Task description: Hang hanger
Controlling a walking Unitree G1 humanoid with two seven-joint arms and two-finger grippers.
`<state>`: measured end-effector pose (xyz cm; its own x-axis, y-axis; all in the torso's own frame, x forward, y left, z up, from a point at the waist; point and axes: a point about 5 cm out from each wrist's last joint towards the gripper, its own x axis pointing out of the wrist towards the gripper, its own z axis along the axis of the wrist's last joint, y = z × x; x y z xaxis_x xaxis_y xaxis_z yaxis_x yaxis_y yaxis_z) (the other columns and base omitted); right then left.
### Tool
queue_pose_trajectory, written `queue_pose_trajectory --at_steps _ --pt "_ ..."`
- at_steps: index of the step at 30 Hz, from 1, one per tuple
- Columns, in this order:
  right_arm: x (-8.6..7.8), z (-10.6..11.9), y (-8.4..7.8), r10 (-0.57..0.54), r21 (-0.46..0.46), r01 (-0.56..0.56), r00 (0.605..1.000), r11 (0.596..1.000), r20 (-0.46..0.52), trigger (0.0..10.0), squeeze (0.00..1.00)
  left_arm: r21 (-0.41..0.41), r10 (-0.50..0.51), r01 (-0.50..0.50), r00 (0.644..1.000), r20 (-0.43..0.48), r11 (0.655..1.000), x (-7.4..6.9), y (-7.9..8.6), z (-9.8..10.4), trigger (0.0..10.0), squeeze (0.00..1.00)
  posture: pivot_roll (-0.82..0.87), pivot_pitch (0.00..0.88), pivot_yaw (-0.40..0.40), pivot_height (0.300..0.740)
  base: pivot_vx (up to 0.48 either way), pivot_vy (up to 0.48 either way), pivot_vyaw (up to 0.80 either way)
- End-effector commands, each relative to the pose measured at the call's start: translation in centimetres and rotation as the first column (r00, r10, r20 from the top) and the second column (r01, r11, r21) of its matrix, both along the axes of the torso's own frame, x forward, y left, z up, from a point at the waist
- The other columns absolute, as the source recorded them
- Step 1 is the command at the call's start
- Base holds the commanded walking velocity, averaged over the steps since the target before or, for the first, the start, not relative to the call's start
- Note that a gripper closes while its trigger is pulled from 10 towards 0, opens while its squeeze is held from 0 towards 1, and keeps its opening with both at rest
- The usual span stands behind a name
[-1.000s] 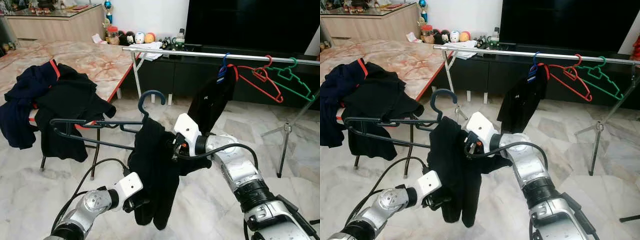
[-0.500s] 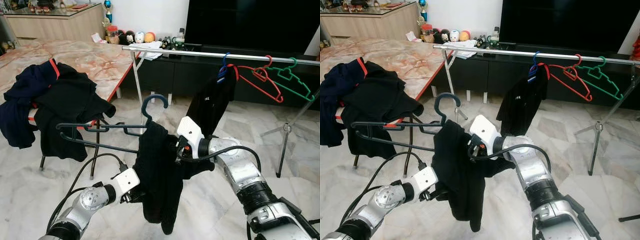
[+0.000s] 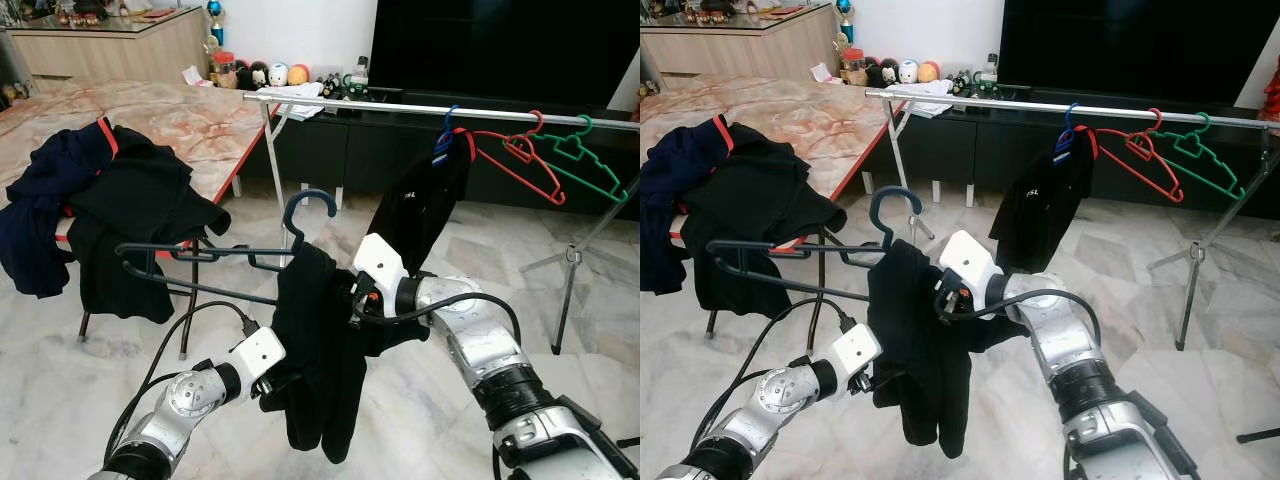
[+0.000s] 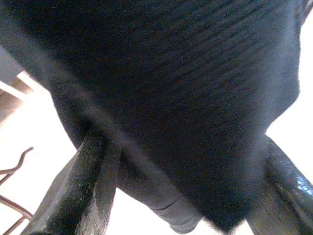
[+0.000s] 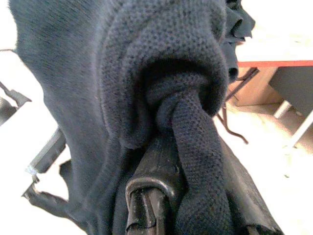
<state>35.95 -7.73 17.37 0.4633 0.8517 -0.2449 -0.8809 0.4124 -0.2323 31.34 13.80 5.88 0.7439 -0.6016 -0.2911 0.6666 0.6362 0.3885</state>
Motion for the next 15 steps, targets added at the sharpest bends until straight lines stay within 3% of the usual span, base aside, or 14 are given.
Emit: queue_pose_trajectory --at_steps 1,8,11,12,13,14,15 --pt "-0.04 2.20 1.14 0.038 0.060 -0.042 0.998 0.997 0.057 0.0 0.00 0.002 0.034 -0.034 0.999 -0.002 0.999 0.06 0.04 -0.27 10.0 0.00 0.01 0.051 -0.023 0.740 0.000 0.000 0.00" --pt "-0.34 2.00 1.58 0.054 0.055 -0.057 0.997 0.997 0.058 0.0 0.00 0.034 0.085 -0.086 0.996 0.024 0.996 0.10 0.19 -0.60 10.0 0.00 0.00 0.052 -0.027 0.740 0.000 0.000 0.00" --pt "-0.42 2.15 1.68 0.056 0.059 -0.059 0.997 0.997 0.056 0.0 0.00 0.083 0.131 -0.135 0.990 0.055 0.987 0.25 0.38 -0.85 10.0 0.00 0.00 0.052 -0.027 0.740 0.000 0.000 0.00" --pt "-0.45 2.21 1.68 0.057 0.058 -0.060 0.997 0.997 0.058 0.0 0.00 0.096 0.159 -0.165 0.985 0.067 0.982 0.37 0.56 -0.93 4.9 0.00 0.00 0.052 -0.027 0.740 0.000 0.000 0.00" --pt "-0.47 2.21 1.64 0.057 0.056 -0.061 0.997 0.997 0.059 0.0 0.00 0.101 0.176 -0.183 0.982 0.075 0.978 0.46 0.71 -0.91 1.9 0.00 0.00 0.052 -0.027 0.740 0.000 0.000 0.00" --pt "-0.47 2.21 1.64 0.057 0.056 -0.061 0.997 0.997 0.059 0.0 0.00 0.101 0.176 -0.183 0.982 0.075 0.978 0.46 0.71 -0.91 1.9 0.00 0.00 0.052 -0.027 0.740 0.000 0.000 0.00" --pt "-0.50 2.19 1.56 0.058 0.054 -0.061 0.997 0.997 0.060 0.0 0.00 0.106 0.199 -0.208 0.976 0.089 0.972 0.60 0.94 -0.84 0.0 0.00 0.00 0.052 -0.027 0.740 0.000 0.000 0.00"
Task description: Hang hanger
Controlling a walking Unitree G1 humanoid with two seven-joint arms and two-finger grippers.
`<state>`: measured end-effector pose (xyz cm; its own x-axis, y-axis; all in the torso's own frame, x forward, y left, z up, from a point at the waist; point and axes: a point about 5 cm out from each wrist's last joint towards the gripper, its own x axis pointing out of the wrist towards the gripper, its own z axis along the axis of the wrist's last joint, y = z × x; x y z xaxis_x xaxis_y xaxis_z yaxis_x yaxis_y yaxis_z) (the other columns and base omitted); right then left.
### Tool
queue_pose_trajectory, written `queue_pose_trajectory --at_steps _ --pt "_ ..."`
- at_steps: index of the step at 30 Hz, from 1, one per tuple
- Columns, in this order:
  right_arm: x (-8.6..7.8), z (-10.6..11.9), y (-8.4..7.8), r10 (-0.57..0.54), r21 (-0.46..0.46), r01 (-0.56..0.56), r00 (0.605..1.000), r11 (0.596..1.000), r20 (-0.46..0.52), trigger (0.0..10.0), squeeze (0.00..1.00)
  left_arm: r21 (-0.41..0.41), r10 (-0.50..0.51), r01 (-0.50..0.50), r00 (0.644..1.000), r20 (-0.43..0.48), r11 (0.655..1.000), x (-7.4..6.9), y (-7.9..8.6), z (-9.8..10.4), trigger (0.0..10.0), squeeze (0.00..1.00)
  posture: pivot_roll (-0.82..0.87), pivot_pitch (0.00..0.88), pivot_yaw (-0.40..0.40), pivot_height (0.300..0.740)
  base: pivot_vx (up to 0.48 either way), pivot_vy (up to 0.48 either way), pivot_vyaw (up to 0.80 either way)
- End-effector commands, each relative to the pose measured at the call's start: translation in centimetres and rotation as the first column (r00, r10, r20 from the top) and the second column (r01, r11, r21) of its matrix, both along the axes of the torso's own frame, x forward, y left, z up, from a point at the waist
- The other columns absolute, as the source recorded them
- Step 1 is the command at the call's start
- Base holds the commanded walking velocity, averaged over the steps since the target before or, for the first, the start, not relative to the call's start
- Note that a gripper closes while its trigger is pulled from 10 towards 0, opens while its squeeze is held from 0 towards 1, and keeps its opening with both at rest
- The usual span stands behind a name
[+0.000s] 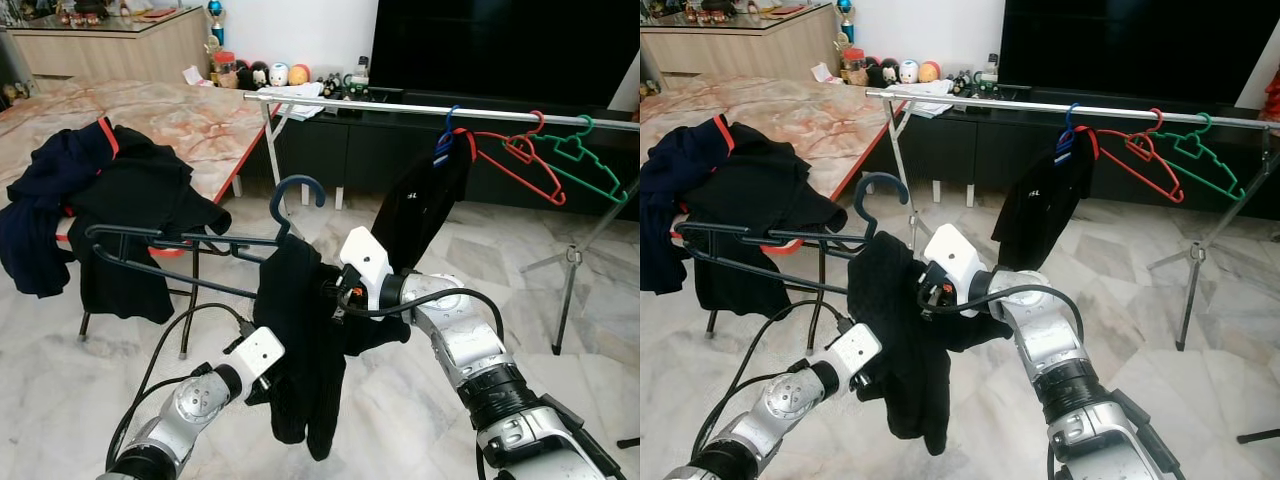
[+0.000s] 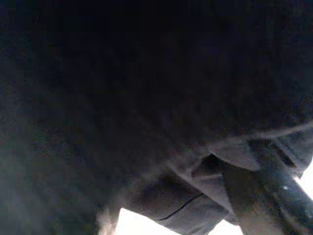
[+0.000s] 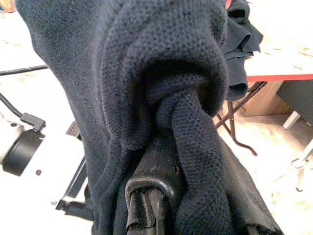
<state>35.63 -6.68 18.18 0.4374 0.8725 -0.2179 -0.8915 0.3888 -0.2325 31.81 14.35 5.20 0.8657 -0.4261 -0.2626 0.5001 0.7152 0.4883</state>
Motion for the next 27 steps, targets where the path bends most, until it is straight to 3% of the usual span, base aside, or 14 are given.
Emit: queue_pose_trajectory --at_steps 1,27 --pt "-0.18 1.36 0.47 0.025 0.030 -0.026 0.999 0.999 0.047 0.0 0.00 0.041 0.025 -0.025 1.000 -0.003 0.999 0.18 0.48 -0.13 0.0 0.00 0.00 0.052 -0.027 0.740 0.000 0.000 0.00" --pt "-0.38 0.76 0.22 0.005 0.035 -0.006 1.000 0.999 0.028 0.0 0.00 -0.005 0.096 -0.096 0.995 0.029 0.995 0.50 0.41 0.00 0.0 0.00 0.00 0.040 -0.020 0.740 0.000 0.000 0.00"
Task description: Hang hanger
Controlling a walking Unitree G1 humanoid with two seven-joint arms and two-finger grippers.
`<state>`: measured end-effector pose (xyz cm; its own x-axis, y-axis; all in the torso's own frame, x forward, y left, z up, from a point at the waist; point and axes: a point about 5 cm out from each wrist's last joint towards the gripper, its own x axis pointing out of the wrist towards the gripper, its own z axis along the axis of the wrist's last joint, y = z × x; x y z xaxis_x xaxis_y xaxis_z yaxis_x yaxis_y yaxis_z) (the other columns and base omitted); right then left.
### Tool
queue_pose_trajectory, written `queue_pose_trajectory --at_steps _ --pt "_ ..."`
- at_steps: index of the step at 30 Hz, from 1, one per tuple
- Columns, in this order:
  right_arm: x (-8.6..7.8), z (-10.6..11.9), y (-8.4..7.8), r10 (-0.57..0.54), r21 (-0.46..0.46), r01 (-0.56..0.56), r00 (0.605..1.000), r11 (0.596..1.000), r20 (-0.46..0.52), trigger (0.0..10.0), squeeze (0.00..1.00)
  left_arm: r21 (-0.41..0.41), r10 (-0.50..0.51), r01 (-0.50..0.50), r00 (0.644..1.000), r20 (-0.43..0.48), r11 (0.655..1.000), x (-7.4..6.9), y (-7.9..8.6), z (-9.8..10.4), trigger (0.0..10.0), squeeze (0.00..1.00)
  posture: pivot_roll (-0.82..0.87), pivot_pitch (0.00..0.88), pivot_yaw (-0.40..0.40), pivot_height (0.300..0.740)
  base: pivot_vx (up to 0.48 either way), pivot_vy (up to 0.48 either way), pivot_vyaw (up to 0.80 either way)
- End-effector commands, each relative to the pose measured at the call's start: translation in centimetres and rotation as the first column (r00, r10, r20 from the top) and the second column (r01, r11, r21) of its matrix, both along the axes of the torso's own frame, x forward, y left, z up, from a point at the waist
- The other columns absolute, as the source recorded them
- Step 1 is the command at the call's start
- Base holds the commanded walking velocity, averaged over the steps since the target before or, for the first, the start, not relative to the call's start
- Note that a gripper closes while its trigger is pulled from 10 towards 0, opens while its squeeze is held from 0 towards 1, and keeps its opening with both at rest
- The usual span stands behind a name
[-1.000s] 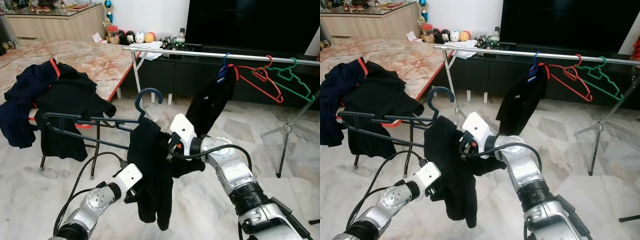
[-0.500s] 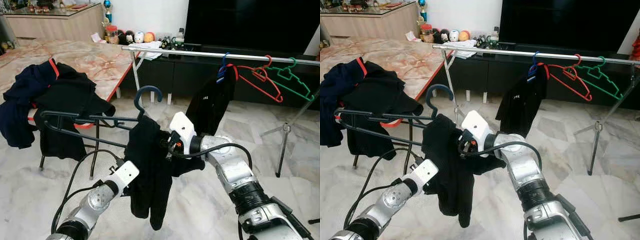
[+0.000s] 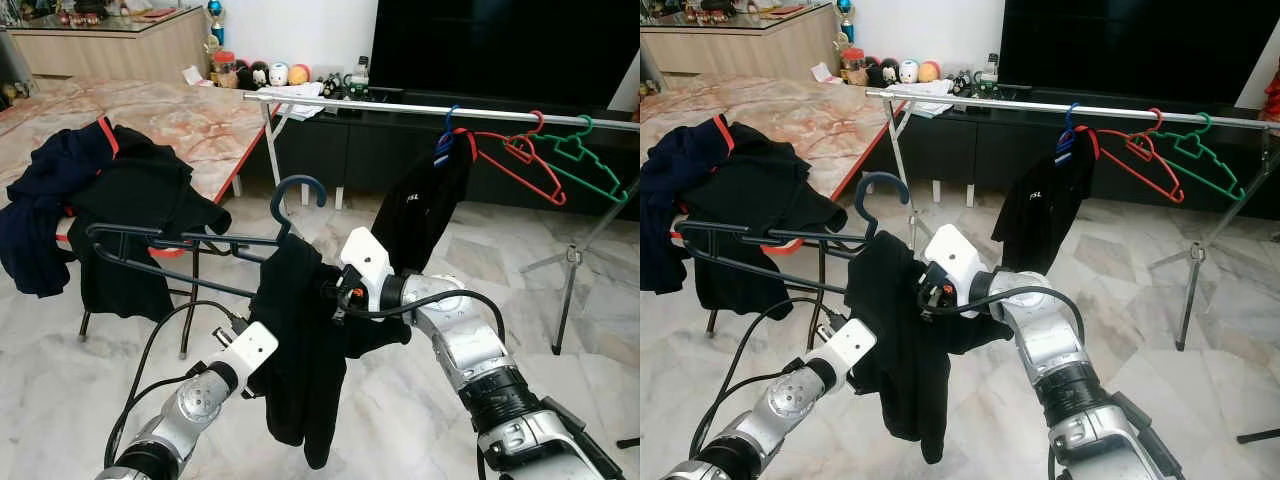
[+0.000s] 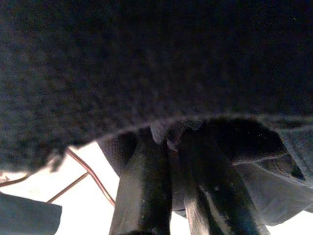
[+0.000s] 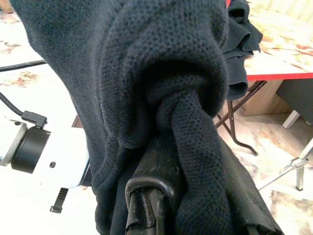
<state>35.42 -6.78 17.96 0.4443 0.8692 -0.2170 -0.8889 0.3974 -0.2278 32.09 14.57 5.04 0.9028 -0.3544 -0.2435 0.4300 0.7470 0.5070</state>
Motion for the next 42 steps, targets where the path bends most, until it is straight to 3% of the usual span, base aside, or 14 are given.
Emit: queue_pose_trajectory --at_steps 1,8,15,17,19,20,22,24,31,36,38,40,42 --pt "-0.1 0.9 0.2 0.008 0.030 -0.009 0.999 1.000 0.031 0.0 0.00 -0.014 0.018 -0.018 1.000 0.004 1.000 0.2 0.2 0.2 0.0 0.00 0.00 0.040 -0.020 0.740 0.000 0.000 0.00" --pt "0.3 -0.1 -1.2 -0.057 -0.007 0.057 0.998 0.998 0.014 0.0 0.00 -0.029 0.030 -0.030 1.000 0.002 0.999 0.2 0.3 0.1 0.0 0.00 0.01 0.047 -0.023 0.740 0.000 0.000 0.00" --pt "0.7 -1.6 -4.1 -0.176 -0.058 0.175 0.984 0.983 -0.010 0.0 0.00 -0.037 0.040 -0.041 0.999 -0.010 0.998 0.1 0.6 0.0 0.0 0.00 0.00 0.053 -0.019 0.740 0.000 0.000 0.00" --pt "0.7 -1.7 -4.2 -0.182 -0.066 0.181 0.983 0.981 -0.009 0.0 0.00 -0.037 0.041 -0.041 0.999 -0.011 0.998 0.1 0.6 0.0 0.0 0.00 0.00 0.053 -0.019 0.740 0.000 0.000 0.00" --pt "0.7 -2.6 -5.3 -0.214 -0.110 0.212 0.977 0.971 -0.010 0.0 0.00 -0.036 0.040 -0.041 0.999 -0.017 0.999 0.1 0.6 -0.1 0.0 0.00 0.00 0.055 -0.018 0.740 0.000 0.000 0.00" --pt "0.7 -3.6 -6.7 -0.263 -0.145 0.257 0.965 0.956 -0.023 0.0 0.00 -0.038 0.041 -0.042 0.999 -0.026 0.998 0.0 0.7 -0.2 0.0 0.00 0.00 0.055 -0.017 0.740 0.000 0.000 0.00" --pt "0.6 -4.0 -7.3 -0.283 -0.154 0.275 0.959 0.949 -0.031 0.0 0.00 -0.038 0.041 -0.042 0.999 -0.030 0.998 0.0 0.7 -0.3 0.0 0.00 0.00 0.056 -0.017 0.740 0.000 0.000 0.00" --pt "0.3 -5.3 -9.0 -0.336 -0.182 0.320 0.940 0.930 -0.061 0.0 0.00 -0.038 0.041 -0.042 0.998 -0.038 0.998 -0.1 0.8 -0.4 0.0 0.00 0.00 0.060 -0.016 0.740 0.000 0.000 0.00" --pt "-0.5 -6.7 -11.5 -0.406 -0.148 0.388 0.907 0.909 -0.114 0.0 0.00 -0.033 0.042 -0.044 0.998 -0.054 0.999 -0.4 1.0 -0.7 0.0 0.00 0.00 0.065 -0.012 0.740 0.000 0.000 0.00" --pt "-1.4 -6.7 -12.6 -0.391 0.018 0.399 0.905 0.917 -0.167 0.0 0.00 -0.029 0.038 -0.040 0.997 -0.066 0.999 -0.4 1.0 -0.9 0.0 0.00 0.00 0.065 -0.009 0.740 0.000 0.000 0.00" --pt "-1.9 -6.6 -12.7 -0.344 0.076 0.361 0.922 0.929 -0.177 0.0 0.00 -0.028 0.038 -0.040 0.997 -0.067 0.999 -0.4 1.0 -0.9 0.0 0.00 0.00 0.066 -0.006 0.740 0.000 0.000 0.00" --pt "-2.7 -6.7 -12.8 -0.264 0.089 0.283 0.947 0.955 -0.183 0.0 0.00 -0.027 0.038 -0.039 0.997 -0.069 0.999 -0.4 1.0 -0.9 0.0 0.00 0.00 0.066 -0.005 0.740 0.000 0.000 0.00" --pt "-3.7 -7.5 -13.5 -0.214 -0.006 0.217 0.960 0.976 -0.182 0.0 0.00 -0.025 0.037 -0.039 0.997 -0.072 0.999 -0.4 1.1 -0.9 0.0 0.00 0.00 0.068 -0.002 0.740 0.000 0.000 0.00"
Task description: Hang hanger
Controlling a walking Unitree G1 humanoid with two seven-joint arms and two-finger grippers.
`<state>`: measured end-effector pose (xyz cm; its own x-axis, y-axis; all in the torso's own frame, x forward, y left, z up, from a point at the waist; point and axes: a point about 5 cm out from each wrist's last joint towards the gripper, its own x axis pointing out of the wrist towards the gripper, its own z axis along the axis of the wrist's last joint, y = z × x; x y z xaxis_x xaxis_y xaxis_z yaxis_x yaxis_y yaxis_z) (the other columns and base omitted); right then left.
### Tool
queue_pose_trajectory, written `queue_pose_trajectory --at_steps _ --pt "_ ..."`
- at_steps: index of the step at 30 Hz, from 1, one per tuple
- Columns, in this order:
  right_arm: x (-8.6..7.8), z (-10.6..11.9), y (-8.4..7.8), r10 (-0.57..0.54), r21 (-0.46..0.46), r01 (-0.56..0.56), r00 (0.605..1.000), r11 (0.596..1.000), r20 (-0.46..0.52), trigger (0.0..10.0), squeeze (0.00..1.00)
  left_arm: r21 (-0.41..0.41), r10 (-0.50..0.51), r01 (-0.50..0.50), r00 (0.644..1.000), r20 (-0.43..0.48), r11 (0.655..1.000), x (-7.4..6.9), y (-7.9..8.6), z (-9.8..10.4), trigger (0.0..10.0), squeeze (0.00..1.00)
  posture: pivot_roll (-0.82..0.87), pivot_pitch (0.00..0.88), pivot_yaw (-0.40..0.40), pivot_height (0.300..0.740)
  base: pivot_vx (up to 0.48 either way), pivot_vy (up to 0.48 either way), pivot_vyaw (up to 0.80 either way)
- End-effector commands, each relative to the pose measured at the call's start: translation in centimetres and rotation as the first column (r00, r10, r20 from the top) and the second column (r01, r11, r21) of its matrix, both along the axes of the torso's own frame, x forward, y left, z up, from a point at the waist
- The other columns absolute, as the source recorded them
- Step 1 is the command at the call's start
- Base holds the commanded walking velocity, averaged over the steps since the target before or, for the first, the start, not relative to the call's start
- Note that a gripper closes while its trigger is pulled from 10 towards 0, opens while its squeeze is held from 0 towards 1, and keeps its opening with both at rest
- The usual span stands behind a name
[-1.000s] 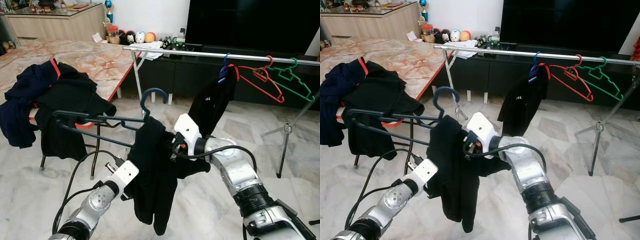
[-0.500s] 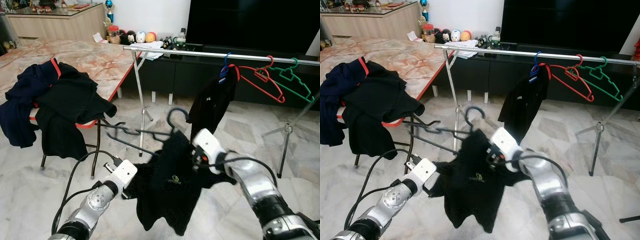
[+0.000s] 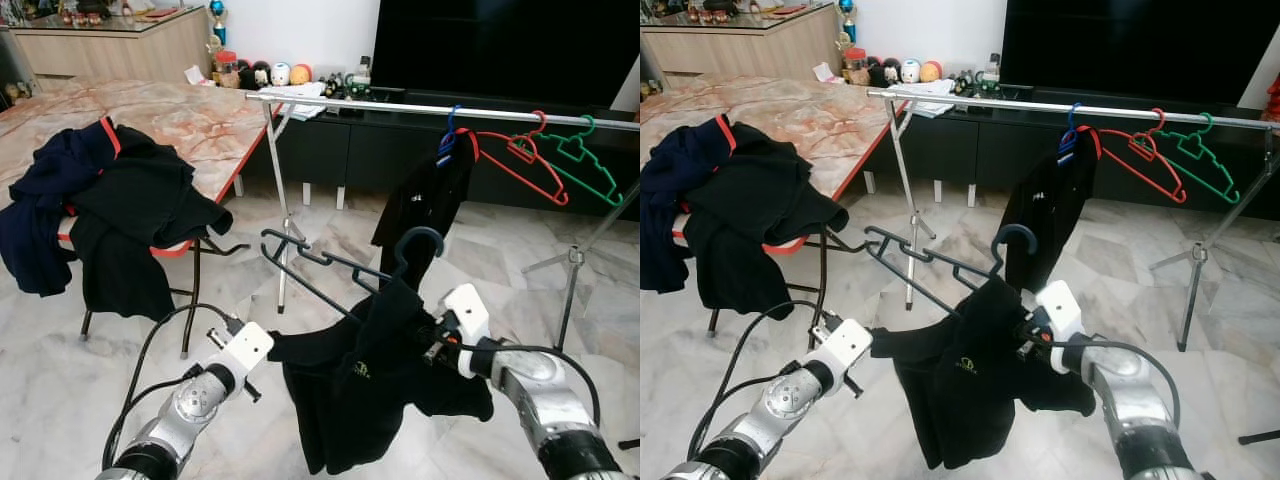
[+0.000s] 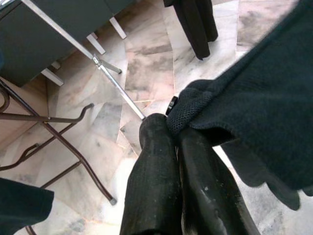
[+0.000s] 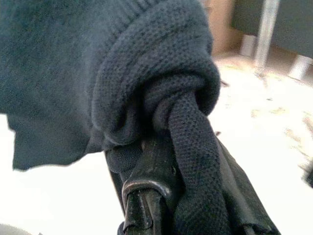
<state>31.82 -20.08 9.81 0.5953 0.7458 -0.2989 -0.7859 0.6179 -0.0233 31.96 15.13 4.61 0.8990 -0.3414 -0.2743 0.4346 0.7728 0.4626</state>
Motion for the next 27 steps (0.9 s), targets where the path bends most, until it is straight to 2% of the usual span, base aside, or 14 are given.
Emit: queue_pose_trajectory --at_steps 1,2,3,6,13,18,24,26,27 --pt "-0.3 0.4 -0.6 0.058 -0.064 -0.057 0.998 0.996 0.022 0.0 0.00 0.006 0.013 -0.013 1.000 -0.027 1.000 -0.3 0.6 -0.5 0.0 0.00 0.00 0.068 -0.002 0.740 0.000 0.000 0.00" --pt "-0.7 0.0 -1.3 0.085 -0.130 -0.083 0.996 0.988 0.009 0.0 0.00 0.008 0.013 -0.013 1.000 -0.028 1.000 -0.3 0.6 -0.5 0.0 0.00 0.00 0.068 0.000 0.740 0.000 0.000 0.00" --pt "-0.8 0.0 -1.4 0.090 -0.142 -0.088 0.996 0.986 0.008 0.0 0.00 0.008 0.013 -0.013 1.000 -0.029 1.000 -0.3 0.6 -0.5 0.0 0.00 0.00 0.068 0.000 0.740 0.000 0.000 0.00" --pt "-1.2 -0.4 -3.3 0.103 -0.270 -0.108 0.994 0.957 -0.032 0.0 0.00 0.011 0.013 -0.012 0.999 -0.034 1.000 -0.3 0.7 -0.5 0.0 0.00 0.00 0.070 0.001 0.740 0.000 0.000 0.00" --pt "-1.4 0.1 -6.3 0.045 -0.361 -0.059 0.998 0.931 -0.046 0.0 0.00 0.011 0.008 -0.008 0.999 -0.044 1.000 -0.5 0.7 -0.7 0.0 0.00 0.00 0.076 0.005 0.740 0.000 0.000 0.00" --pt "-2.0 0.0 -7.4 0.075 -0.433 -0.104 0.994 0.896 -0.085 0.0 0.00 0.015 0.007 -0.006 0.999 -0.052 1.000 -0.5 0.8 -0.8 0.0 0.00 0.00 0.076 0.007 0.740 0.000 0.000 0.00" --pt "-2.2 -0.4 -7.6 0.090 -0.480 -0.127 0.991 0.868 -0.100 0.0 0.00 0.018 0.008 -0.007 0.998 -0.061 1.000 -0.5 0.8 -0.9 0.0 0.00 0.00 0.077 0.011 0.740 0.000 0.000 0.00" --pt "-2.3 -0.7 -7.7 0.085 -0.513 -0.126 0.991 0.849 -0.103 0.0 0.00 0.018 0.007 -0.005 0.998 -0.065 1.000 -0.6 0.8 -0.9 0.0 0.00 0.00 0.076 0.012 0.740 0.000 0.000 0.00" --pt "-2.4 -1.0 -7.9 0.091 -0.567 -0.135 0.990 0.813 -0.105 0.0 0.00 0.019 0.004 -0.003 0.998 -0.069 1.000 -0.6 0.8 -1.0 0.0 0.00 0.00 0.076 0.013 0.740 0.000 0.000 0.00"
